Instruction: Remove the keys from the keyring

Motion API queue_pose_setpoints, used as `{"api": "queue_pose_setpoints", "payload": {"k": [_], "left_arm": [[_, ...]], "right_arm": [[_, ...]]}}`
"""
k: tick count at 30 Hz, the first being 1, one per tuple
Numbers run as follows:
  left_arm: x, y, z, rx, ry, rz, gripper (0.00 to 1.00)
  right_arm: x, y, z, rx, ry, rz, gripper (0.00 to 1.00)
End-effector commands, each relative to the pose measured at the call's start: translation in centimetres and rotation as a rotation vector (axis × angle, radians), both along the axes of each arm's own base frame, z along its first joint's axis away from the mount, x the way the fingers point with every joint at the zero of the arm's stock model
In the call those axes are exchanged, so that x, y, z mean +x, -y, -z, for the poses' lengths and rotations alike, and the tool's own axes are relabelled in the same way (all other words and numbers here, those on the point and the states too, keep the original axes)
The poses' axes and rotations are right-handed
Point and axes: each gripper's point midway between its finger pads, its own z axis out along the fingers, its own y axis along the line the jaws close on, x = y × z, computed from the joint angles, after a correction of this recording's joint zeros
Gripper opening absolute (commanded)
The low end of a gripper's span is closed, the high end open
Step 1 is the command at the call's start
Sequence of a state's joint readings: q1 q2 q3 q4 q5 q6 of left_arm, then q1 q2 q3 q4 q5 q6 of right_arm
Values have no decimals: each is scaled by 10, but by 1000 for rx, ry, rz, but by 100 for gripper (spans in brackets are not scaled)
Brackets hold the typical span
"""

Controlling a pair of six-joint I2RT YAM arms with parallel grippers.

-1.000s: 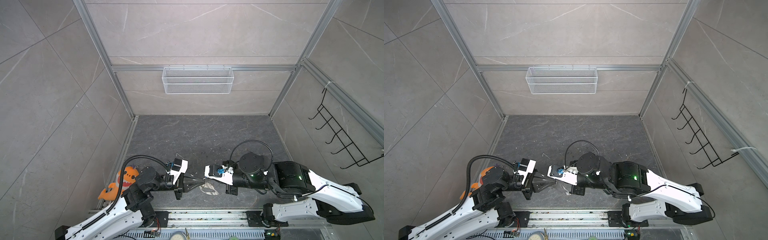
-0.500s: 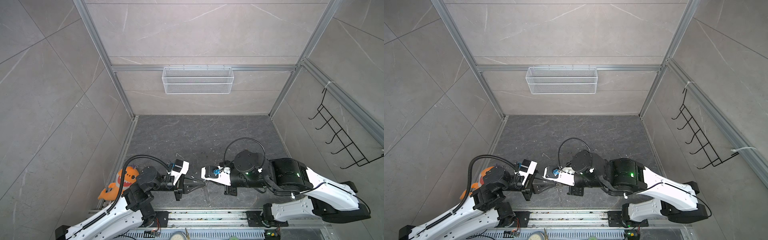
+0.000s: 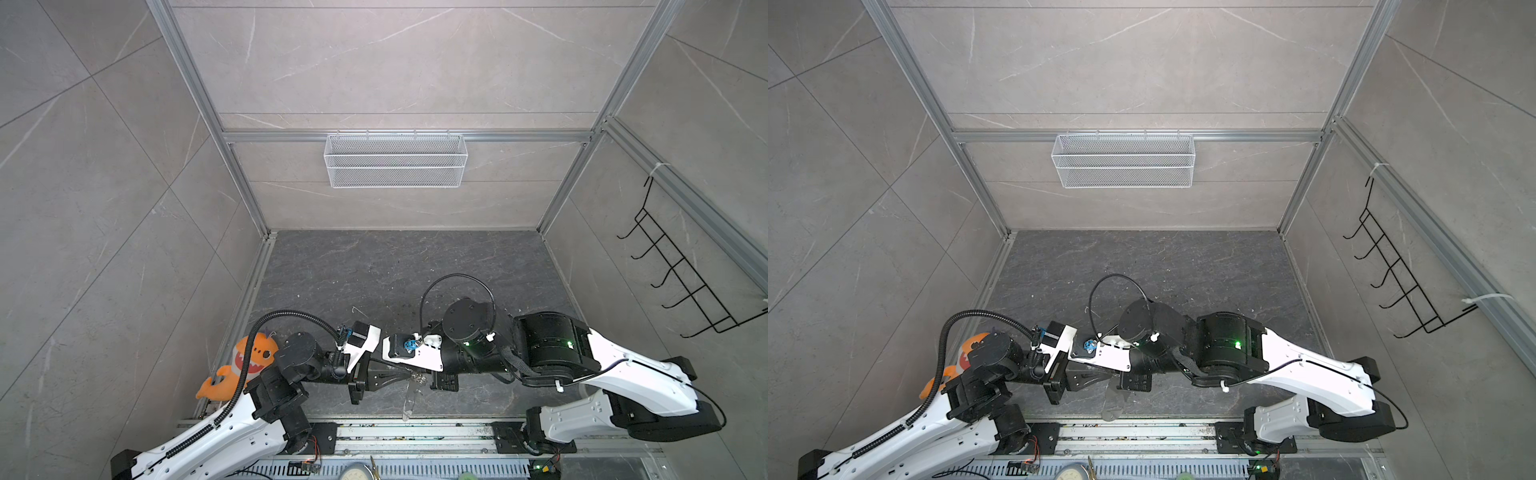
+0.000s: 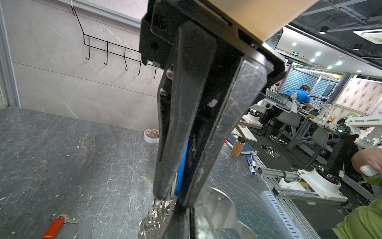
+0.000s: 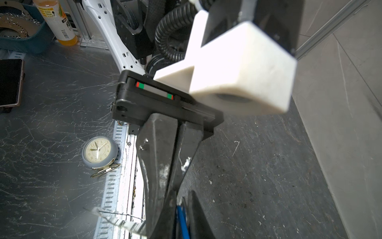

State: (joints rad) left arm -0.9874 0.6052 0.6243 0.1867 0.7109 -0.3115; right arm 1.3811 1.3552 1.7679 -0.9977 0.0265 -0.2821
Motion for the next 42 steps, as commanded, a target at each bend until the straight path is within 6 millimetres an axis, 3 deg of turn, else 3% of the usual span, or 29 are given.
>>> {"api": "queue_pose_setpoints", "payload": {"k": [1,10,21,35,42], "left_arm": [[-11,-10,-31,-104,61,29,0],[-9,-15,-29,-182,75,-2,0],[-2,-29,-29,-343,157,-97,0],[13,-33,-22,-399,187,-200,0],[12,-41,-20,-423,193,-228,0]], "right_arm": [[-5,-1,0,-25,-6,-22,14],[-6,-17,9,-89,-38,-41,0],[-5,-46,12,-133,-64,-59,0],[0,-75,12,-116,-73,-37,0],[0,-84,12,-114,-86,-30,6]]}}
